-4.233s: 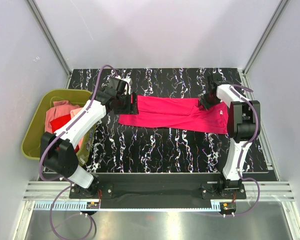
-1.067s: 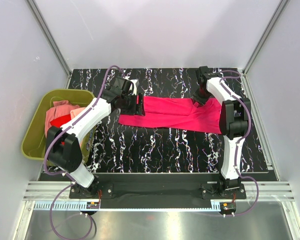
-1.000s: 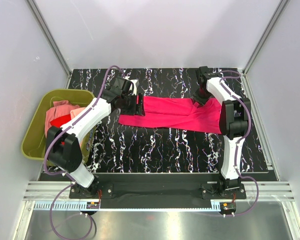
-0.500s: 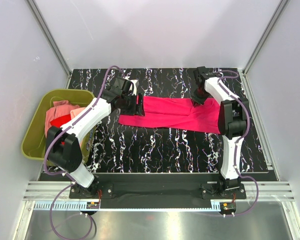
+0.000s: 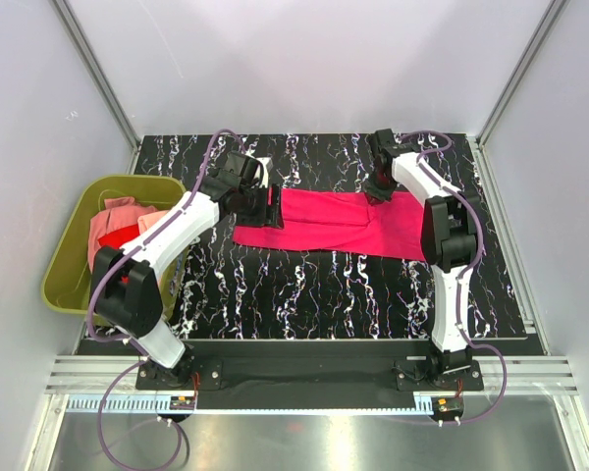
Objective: Fold and stack the t-shirts
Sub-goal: Fold the tshirt
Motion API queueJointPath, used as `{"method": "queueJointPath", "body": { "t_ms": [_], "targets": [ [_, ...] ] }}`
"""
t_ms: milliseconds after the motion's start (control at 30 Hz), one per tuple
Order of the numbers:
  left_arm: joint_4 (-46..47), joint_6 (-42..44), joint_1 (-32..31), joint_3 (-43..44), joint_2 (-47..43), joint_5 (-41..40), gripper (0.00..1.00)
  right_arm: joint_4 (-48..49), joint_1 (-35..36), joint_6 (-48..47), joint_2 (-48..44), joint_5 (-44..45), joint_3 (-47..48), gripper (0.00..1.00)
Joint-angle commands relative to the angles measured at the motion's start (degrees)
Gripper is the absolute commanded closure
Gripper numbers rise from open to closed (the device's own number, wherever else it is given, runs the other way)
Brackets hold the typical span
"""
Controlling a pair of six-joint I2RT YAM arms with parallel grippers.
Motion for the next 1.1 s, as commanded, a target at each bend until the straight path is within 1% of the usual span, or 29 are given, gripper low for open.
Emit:
{"method": "queueJointPath", "body": {
  "t_ms": [0, 33, 100, 133, 167, 233, 267, 300, 333, 367, 467, 567, 667, 733, 767, 867, 900, 967, 1033, 1067],
  "targets": [
    [1.0, 1.1, 0.2, 1.1, 0.4, -0.9, 0.33, 2.8, 0.4, -3.5, 0.2, -1.1, 2.0, 0.76],
    [1.0, 1.2, 0.2, 1.0, 0.2, -0.9, 0.32, 2.6, 0.3, -4.1, -0.2, -1.0, 2.6, 0.69],
    [1.3, 1.2, 0.1, 0.5, 0.0, -1.0, 0.32, 0.9, 0.3, -5.1, -1.0, -0.6, 4.9, 0.58],
    [1.4, 1.1, 0.1, 0.5, -0.1, -1.2, 0.32, -0.1, 0.3, -5.4, -2.0, 0.8, 5.6, 0.57],
    [1.5, 0.9, -0.1, 0.6, 0.0, -1.7, 0.31, -3.2, 0.2, -5.1, -2.5, 2.2, 7.0, 0.56],
    [1.9, 0.7, -0.2, 1.5, 1.1, -1.7, 0.30, -6.9, -0.3, -2.8, -4.5, 5.5, 6.7, 0.56],
    [1.8, 0.4, -0.2, 2.2, 2.0, -1.6, 0.30, -8.6, -0.6, -1.6, -5.5, 6.2, 5.2, 0.58],
    [1.2, 0.2, -0.3, 3.8, 2.8, -1.5, 0.30, -8.2, -1.4, 0.3, -8.1, 6.3, 2.9, 0.60],
    [1.1, -0.1, -0.4, 4.3, 4.9, -1.6, 0.30, -7.2, -2.0, 1.2, -9.5, 4.7, -2.9, 0.63],
    [1.1, -0.9, -0.5, 4.9, 5.7, -1.6, 0.30, -4.3, -2.8, 3.1, -10.6, 3.6, -6.0, 0.64],
    [1.7, -3.2, -0.5, 6.1, 9.4, -1.0, 0.30, -0.4, -6.3, 6.0, -13.3, 1.0, -14.8, 0.68],
    [1.4, -4.7, -0.5, 7.9, 13.7, -2.5, 0.30, 2.7, -9.9, 6.8, -13.8, 0.5, -19.6, 0.67],
    [0.1, -5.7, -0.5, 9.6, 17.3, -6.2, 0.30, 4.5, -13.0, 5.2, -12.4, 0.8, -20.5, 0.67],
    [-1.3, -7.3, -0.1, 9.9, 19.7, -9.6, 0.30, 4.9, -13.3, 3.9, -10.8, 1.4, -19.6, 0.67],
    [-1.8, -8.1, 0.2, 9.9, 20.3, -10.5, 0.30, 5.1, -14.9, 2.7, -10.3, 1.8, -19.2, 0.66],
    [-1.9, -11.2, 1.6, 7.8, 21.2, -13.9, 0.29, 6.4, -15.9, 0.3, -8.0, 2.4, -17.6, 0.66],
    [-2.3, -12.3, 2.3, 7.4, 21.5, -13.9, 0.29, 6.7, -16.3, -0.3, -6.6, 2.6, -17.0, 0.66],
    [-2.5, -15.1, 4.5, 6.2, 21.5, -8.4, 0.30, 6.4, -16.6, -2.3, -4.9, 3.3, -14.3, 0.66],
    [-0.3, -16.2, 5.3, 2.5, 17.5, -3.5, 0.31, 5.7, -17.1, -4.1, -1.4, 4.4, -10.2, 0.65],
    [0.7, -16.2, 5.0, 1.5, 15.5, -3.3, 0.31, 5.0, -17.4, -5.7, -0.1, 4.6, -8.5, 0.65]
  ]
}}
